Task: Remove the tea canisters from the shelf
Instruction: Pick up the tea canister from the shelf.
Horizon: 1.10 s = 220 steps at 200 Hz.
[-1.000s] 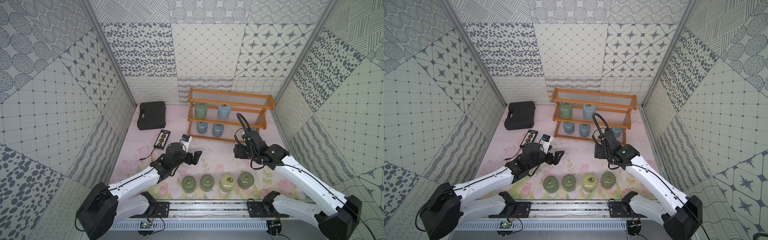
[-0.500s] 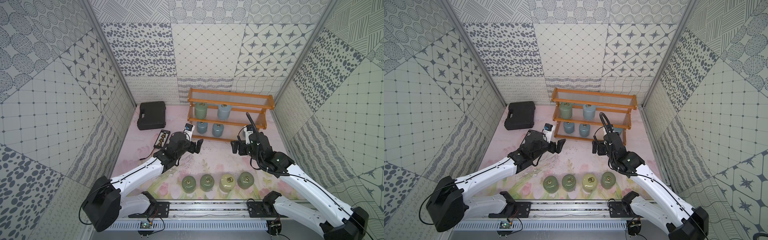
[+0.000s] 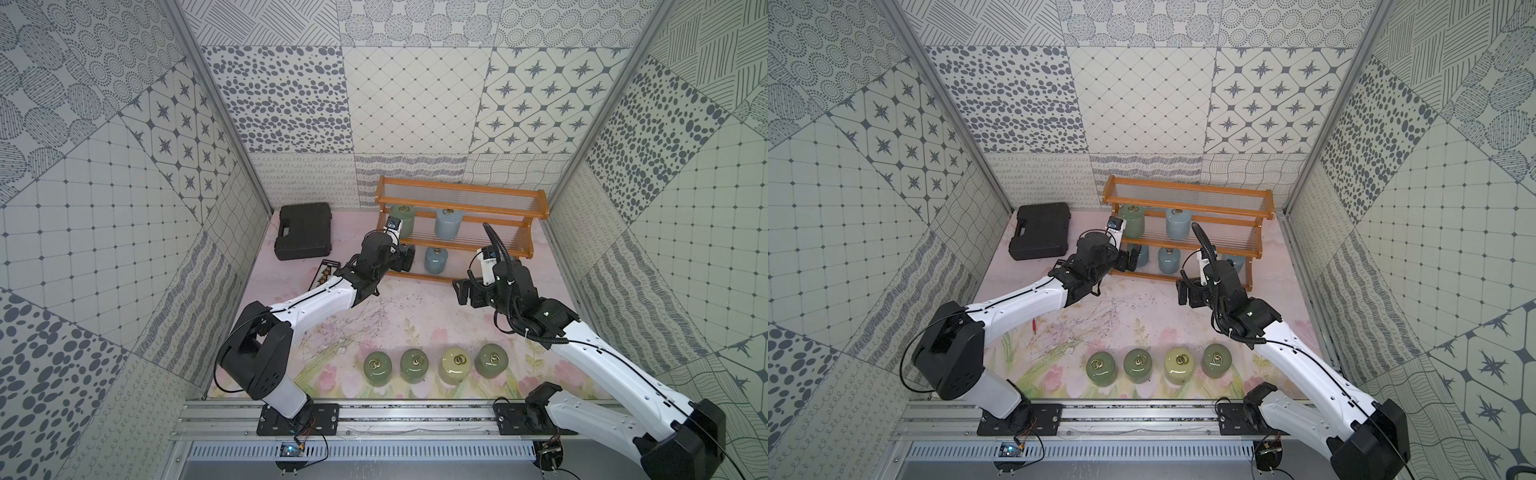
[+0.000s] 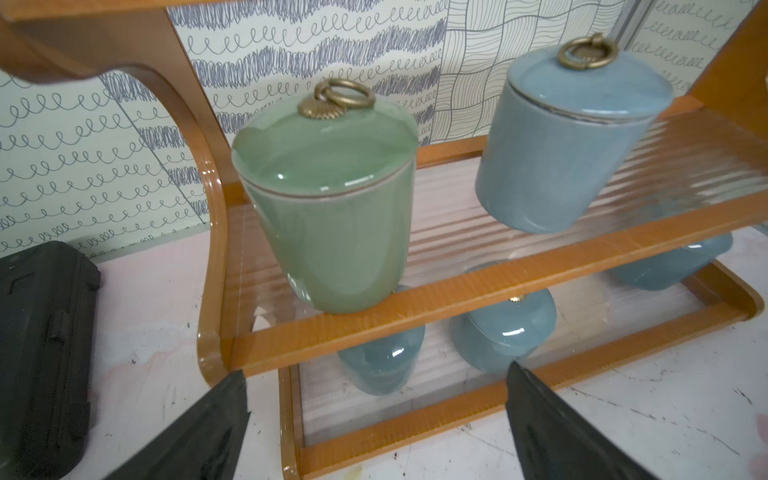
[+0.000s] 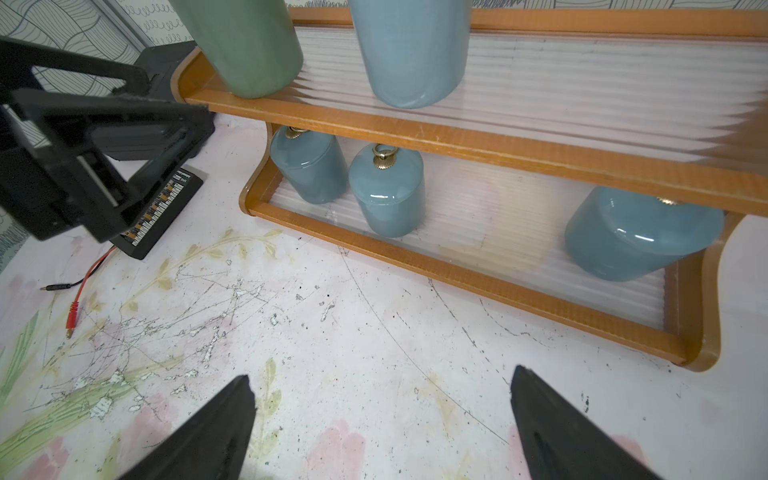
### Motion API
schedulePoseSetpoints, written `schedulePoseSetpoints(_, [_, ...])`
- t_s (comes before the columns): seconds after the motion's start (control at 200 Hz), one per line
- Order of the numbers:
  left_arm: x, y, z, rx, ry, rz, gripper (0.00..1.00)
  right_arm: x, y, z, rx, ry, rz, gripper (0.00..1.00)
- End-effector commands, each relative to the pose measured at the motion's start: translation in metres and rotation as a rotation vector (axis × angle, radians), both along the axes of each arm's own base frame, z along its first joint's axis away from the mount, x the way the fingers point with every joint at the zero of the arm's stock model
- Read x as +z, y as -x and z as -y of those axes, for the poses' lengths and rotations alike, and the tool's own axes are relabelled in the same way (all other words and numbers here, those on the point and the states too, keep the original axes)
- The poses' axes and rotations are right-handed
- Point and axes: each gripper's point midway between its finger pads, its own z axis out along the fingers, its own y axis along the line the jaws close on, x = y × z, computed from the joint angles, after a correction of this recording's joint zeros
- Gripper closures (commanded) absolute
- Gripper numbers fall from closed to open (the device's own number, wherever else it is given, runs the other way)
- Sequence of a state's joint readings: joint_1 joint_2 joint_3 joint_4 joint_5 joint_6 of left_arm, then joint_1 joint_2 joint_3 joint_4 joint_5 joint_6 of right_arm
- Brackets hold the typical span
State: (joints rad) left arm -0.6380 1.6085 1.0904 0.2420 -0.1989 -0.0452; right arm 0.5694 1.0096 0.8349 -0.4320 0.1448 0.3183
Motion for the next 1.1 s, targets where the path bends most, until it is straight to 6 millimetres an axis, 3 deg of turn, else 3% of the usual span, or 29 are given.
schedulePoseSetpoints(0.0, [0.031,-0.032,0.001,0.051,0.04,0.122,0.0,0.008,-0.004,-0.003,0.015,-0.025,0.04,0.0])
schedulePoseSetpoints(0.36, [0.042,-0.06,0.002,0.098,0.075,0.227,0.0,0.001,-0.002,-0.003,0.014,-0.037,0.021,0.0])
schedulePoseSetpoints(1.096, [0.045,-0.091,0.006,0.133,0.106,0.301,0.0,-0.011,-0.002,-0.002,0.007,-0.039,-0.01,0.0])
